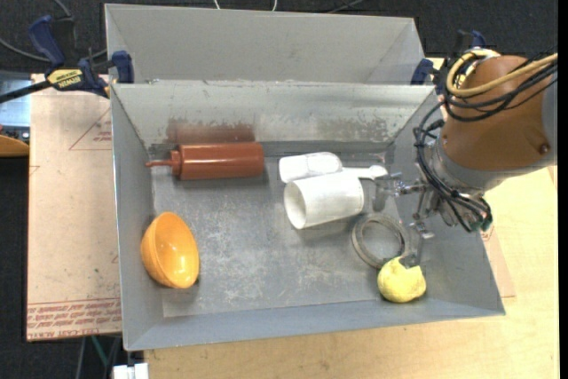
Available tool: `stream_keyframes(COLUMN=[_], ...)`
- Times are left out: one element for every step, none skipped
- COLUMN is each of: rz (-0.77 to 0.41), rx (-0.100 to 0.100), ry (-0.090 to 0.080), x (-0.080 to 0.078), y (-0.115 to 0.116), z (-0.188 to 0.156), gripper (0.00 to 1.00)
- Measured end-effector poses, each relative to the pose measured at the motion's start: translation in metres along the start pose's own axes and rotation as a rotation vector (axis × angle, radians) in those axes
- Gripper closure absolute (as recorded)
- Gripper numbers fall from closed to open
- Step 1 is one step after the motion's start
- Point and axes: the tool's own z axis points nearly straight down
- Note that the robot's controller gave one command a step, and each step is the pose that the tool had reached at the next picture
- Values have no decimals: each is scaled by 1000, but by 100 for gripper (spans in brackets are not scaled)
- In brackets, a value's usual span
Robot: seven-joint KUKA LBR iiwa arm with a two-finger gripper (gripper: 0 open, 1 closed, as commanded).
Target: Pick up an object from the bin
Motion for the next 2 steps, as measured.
stream_keyframes(rz=[148,2], rx=[1,0], ry=[-12,3], x=[-36,-9], y=[58,9], z=[-71,-50], gripper=[0,0])
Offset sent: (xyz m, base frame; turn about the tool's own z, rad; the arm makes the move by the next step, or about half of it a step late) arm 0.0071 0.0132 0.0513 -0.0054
